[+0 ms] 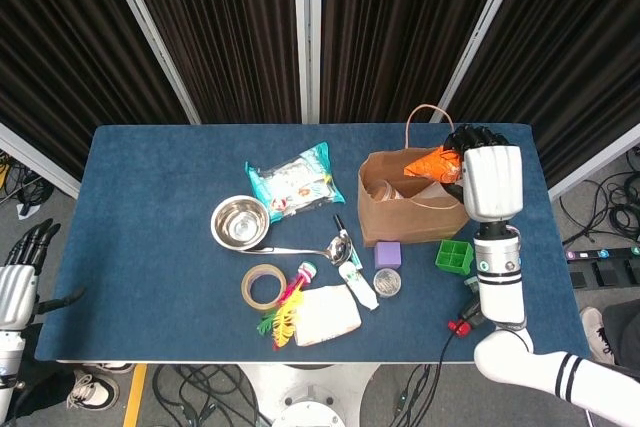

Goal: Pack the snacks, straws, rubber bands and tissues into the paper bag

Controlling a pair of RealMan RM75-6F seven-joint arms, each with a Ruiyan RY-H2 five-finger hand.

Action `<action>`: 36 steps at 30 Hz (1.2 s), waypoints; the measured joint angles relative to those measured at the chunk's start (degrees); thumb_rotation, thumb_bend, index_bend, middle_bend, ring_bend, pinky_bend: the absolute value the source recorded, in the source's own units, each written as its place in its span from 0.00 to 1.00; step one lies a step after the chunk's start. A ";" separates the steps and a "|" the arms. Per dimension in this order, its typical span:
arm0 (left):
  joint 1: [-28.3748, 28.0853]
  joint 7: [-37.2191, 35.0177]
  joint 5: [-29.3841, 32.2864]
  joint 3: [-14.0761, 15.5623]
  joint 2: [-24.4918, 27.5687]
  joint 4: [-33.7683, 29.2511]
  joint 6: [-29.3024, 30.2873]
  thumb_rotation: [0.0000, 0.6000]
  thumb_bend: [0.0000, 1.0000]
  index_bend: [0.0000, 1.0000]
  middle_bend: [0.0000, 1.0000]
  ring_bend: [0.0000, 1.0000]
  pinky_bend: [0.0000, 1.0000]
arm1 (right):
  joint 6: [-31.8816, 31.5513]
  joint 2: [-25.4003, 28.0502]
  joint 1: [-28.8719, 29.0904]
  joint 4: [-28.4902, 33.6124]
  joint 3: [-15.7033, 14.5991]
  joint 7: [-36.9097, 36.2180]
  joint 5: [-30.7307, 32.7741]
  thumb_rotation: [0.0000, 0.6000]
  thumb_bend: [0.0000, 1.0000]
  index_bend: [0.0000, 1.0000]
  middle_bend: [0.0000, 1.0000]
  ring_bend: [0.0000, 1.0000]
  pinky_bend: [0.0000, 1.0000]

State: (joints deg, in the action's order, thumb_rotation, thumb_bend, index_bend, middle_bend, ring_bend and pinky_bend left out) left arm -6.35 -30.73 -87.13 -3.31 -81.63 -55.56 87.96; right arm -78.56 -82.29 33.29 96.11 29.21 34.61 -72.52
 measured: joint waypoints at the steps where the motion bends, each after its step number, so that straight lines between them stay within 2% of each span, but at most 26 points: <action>1: 0.05 0.02 0.06 0.00 0.01 0.01 0.03 1.00 0.04 0.10 0.14 0.01 0.14 | 0.26 -0.13 0.42 -0.19 -0.08 0.11 0.55 1.00 0.15 0.53 0.43 0.41 0.55; 3: 0.09 0.04 0.15 -0.02 0.11 -0.01 0.01 1.00 0.04 0.10 0.14 0.01 0.14 | 0.89 -0.19 0.87 -0.29 -0.26 0.34 1.50 1.00 0.09 0.45 0.38 0.35 0.48; 5: 0.09 0.06 0.18 -0.04 0.24 -0.08 -0.01 1.00 0.04 0.10 0.14 0.01 0.14 | 2.02 0.05 1.24 0.01 -0.64 0.94 2.94 1.00 0.02 0.32 0.30 0.27 0.38; 8: -0.04 0.03 0.19 -0.16 0.44 -0.25 -0.04 1.00 0.04 0.10 0.14 0.01 0.14 | 3.47 1.08 1.74 1.12 -1.69 1.76 4.49 1.00 0.00 0.23 0.24 0.20 0.30; 12: -0.25 -0.07 0.20 -0.24 0.45 -0.43 -0.24 1.00 0.04 0.10 0.14 0.01 0.14 | 3.61 1.85 1.92 1.58 -2.54 0.71 4.57 1.00 0.00 0.20 0.20 0.15 0.26; 18: -0.34 0.02 0.04 -0.11 0.39 -0.59 -0.25 1.00 0.04 0.10 0.14 0.01 0.14 | 0.86 2.47 1.77 2.11 -2.56 -2.14 2.37 1.00 0.00 0.19 0.20 0.16 0.26; 24: -0.46 0.22 -0.18 -0.11 0.54 -1.05 0.01 1.00 0.04 0.10 0.14 0.01 0.14 | -5.87 4.12 1.07 4.68 -1.80 -5.12 -6.02 1.00 0.00 0.19 0.21 0.16 0.26; 30: -0.52 0.70 -0.31 -0.15 0.62 -1.84 0.30 1.00 0.04 0.10 0.14 0.01 0.14 | -12.29 6.31 -0.07 8.19 -2.55 -11.00 -18.83 1.00 0.00 0.19 0.22 0.17 0.26; 33: -0.61 1.18 -0.63 -0.01 0.82 -2.29 0.41 1.00 0.04 0.10 0.14 0.01 0.14 | -13.50 7.74 -0.87 9.25 -5.85 -16.22 -26.59 1.00 0.00 0.19 0.23 0.17 0.26; 36: -0.68 1.60 -0.72 -0.08 1.19 -2.89 0.66 1.00 0.04 0.10 0.14 0.01 0.14 | -12.85 9.90 -1.91 10.80 -11.61 -21.55 -32.08 1.00 0.00 0.19 0.23 0.17 0.27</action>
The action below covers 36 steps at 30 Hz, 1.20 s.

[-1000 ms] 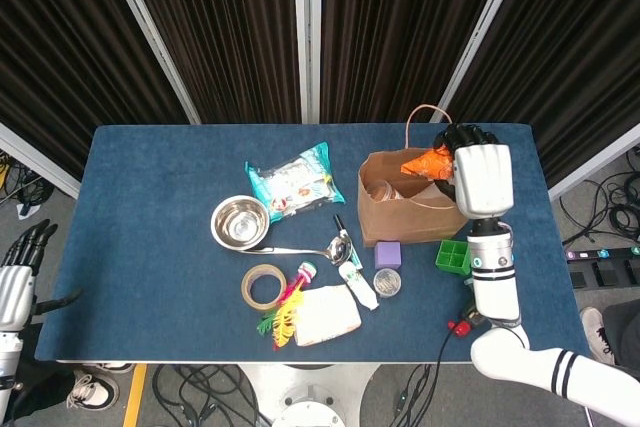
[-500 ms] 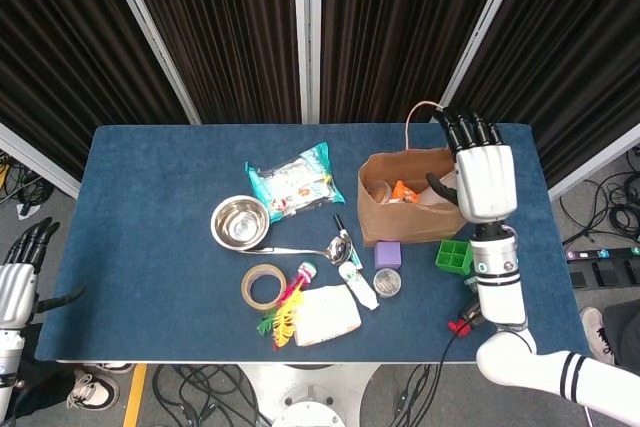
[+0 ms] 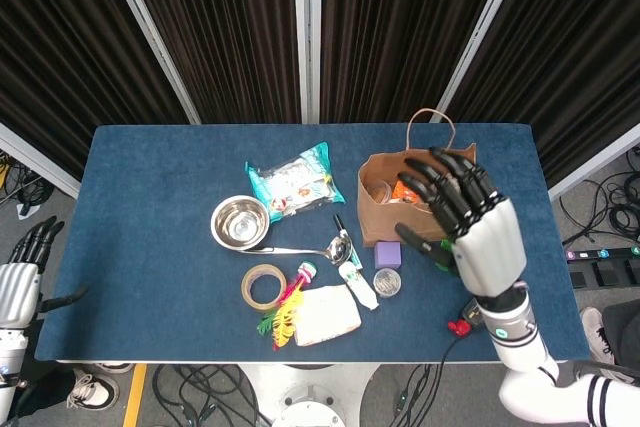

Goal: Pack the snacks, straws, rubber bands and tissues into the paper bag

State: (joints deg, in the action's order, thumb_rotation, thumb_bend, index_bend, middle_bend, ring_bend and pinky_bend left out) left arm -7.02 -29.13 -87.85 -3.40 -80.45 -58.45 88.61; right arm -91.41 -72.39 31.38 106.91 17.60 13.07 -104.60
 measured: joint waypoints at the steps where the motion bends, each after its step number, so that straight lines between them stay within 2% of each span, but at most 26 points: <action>1: -0.02 0.08 0.01 -0.03 0.10 -0.16 0.01 1.00 0.04 0.10 0.14 0.01 0.14 | 0.81 1.07 -0.45 0.65 -2.57 -1.31 -1.34 1.00 0.00 0.19 0.23 0.17 0.27; 4: -0.07 0.43 0.13 -0.11 0.40 -0.69 -0.07 1.00 0.04 0.10 0.14 0.01 0.14 | 4.41 3.74 -1.40 1.80 -8.42 -2.94 -3.91 1.00 0.00 0.19 0.23 0.17 0.27; 7: -0.16 0.61 0.23 -0.15 0.32 -0.82 -0.22 1.00 0.04 0.10 0.14 0.01 0.14 | 9.54 5.71 -1.77 2.19 -12.16 -3.90 -4.94 1.00 0.00 0.19 0.23 0.17 0.27; 13: 0.00 0.55 0.49 -0.05 -0.20 -0.34 -0.39 1.00 0.04 0.10 0.14 0.01 0.14 | 20.75 5.99 -0.48 -0.03 -16.62 -5.50 -4.35 1.00 0.00 0.19 0.23 0.17 0.27; 20: 0.44 0.04 1.01 -0.04 -0.48 0.53 -0.49 1.00 0.04 0.10 0.14 0.01 0.14 | 29.54 -0.63 2.72 -4.89 -17.74 -5.10 -1.52 1.00 0.00 0.19 0.20 0.13 0.24; 26: 0.74 -0.73 1.33 -0.01 -0.76 1.40 -0.64 1.00 0.04 0.10 0.14 0.01 0.14 | 37.06 -4.37 5.18 -6.25 -17.54 -1.74 3.51 1.00 0.00 0.12 0.14 0.06 0.16; 36: 0.96 -1.68 1.65 0.08 -1.70 3.40 -1.20 1.00 0.04 0.10 0.14 0.01 0.14 | 43.70 -8.81 7.34 -7.05 -17.13 5.39 11.50 1.00 0.00 0.11 0.14 0.06 0.15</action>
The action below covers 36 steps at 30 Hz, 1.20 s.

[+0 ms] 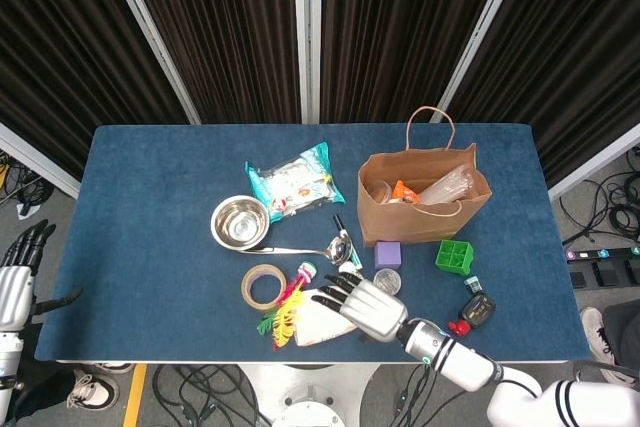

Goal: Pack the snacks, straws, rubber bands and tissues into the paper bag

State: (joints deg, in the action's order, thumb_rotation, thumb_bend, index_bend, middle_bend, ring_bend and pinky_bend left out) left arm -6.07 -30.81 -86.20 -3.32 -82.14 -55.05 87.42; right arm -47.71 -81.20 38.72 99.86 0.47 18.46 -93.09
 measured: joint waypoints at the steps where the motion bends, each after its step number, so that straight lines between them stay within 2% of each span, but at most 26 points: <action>1: 0.06 -0.06 0.05 0.04 -0.09 0.13 -0.08 1.00 0.04 0.10 0.14 0.01 0.14 | 0.28 -0.35 0.11 -0.17 -0.06 0.59 0.49 1.00 0.00 0.11 0.14 0.06 0.15; 13: 0.85 0.06 0.54 0.18 -1.02 2.41 -0.12 1.00 0.04 0.10 0.14 0.01 0.14 | 4.44 -5.26 1.32 -3.47 0.11 7.42 10.31 1.00 0.00 0.13 0.13 0.05 0.15; 19: 1.04 -0.47 0.45 0.25 -1.55 3.18 -0.04 1.00 0.04 0.10 0.14 0.01 0.14 | 4.40 -7.46 1.85 -5.05 0.10 9.30 12.59 1.00 0.00 0.17 0.14 0.07 0.16; 24: 0.95 -0.52 0.22 0.35 -1.73 3.58 -0.16 1.00 0.04 0.10 0.14 0.01 0.14 | 2.49 -9.57 1.83 -7.07 0.16 10.07 12.52 1.00 0.00 0.28 0.23 0.15 0.27; 27: 0.98 -0.55 0.27 0.37 -1.83 3.74 -0.33 1.00 0.04 0.10 0.14 0.01 0.14 | 1.99 -10.59 1.82 -8.27 0.11 10.48 12.89 1.00 0.01 0.32 0.26 0.19 0.31; 36: 1.16 -0.95 0.46 0.58 -2.38 4.60 -1.04 1.00 0.04 0.10 0.14 0.01 0.14 | 1.22 -11.62 2.22 -9.54 -0.03 11.87 14.25 1.00 0.14 0.48 0.38 0.31 0.45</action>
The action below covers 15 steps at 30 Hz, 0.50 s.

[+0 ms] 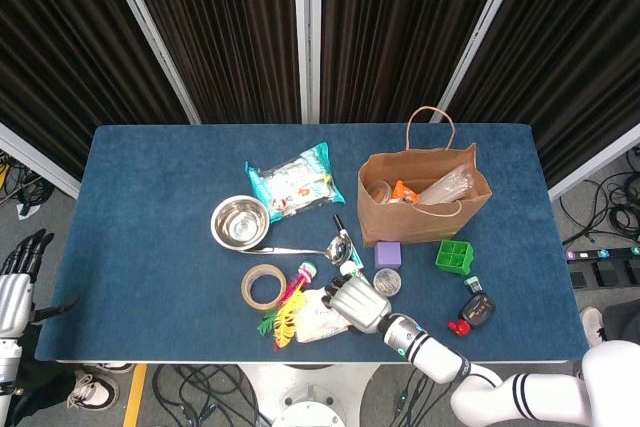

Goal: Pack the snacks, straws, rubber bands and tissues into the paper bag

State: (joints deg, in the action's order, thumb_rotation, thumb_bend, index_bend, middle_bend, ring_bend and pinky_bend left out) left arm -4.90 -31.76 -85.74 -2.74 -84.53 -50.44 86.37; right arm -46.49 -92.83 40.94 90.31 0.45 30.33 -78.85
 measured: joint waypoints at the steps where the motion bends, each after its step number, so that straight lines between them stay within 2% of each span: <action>1: -0.01 -0.05 -0.04 0.02 -0.02 0.04 -0.02 1.00 0.04 0.10 0.14 0.01 0.14 | -0.24 -0.04 -0.03 -0.04 -0.05 0.01 0.04 1.00 0.16 0.50 0.39 0.32 0.46; 8: -0.14 -0.32 -0.29 0.06 0.11 -0.10 -0.06 1.00 0.04 0.10 0.14 0.01 0.14 | -2.06 0.16 -0.43 0.40 -0.11 0.89 0.53 1.00 0.29 0.59 0.46 0.39 0.53; 15: -0.29 -0.46 -0.41 0.02 0.18 -0.32 -0.09 1.00 0.04 0.10 0.14 0.01 0.14 | -5.81 0.88 -1.14 0.79 -0.33 -1.13 -3.24 1.00 0.38 0.71 0.55 0.49 0.63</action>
State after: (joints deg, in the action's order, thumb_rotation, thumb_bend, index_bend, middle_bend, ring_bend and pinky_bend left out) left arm -5.20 -32.22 -86.15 -2.72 -84.35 -50.76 86.28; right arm -52.30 -91.95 39.80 91.10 0.11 29.20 -82.09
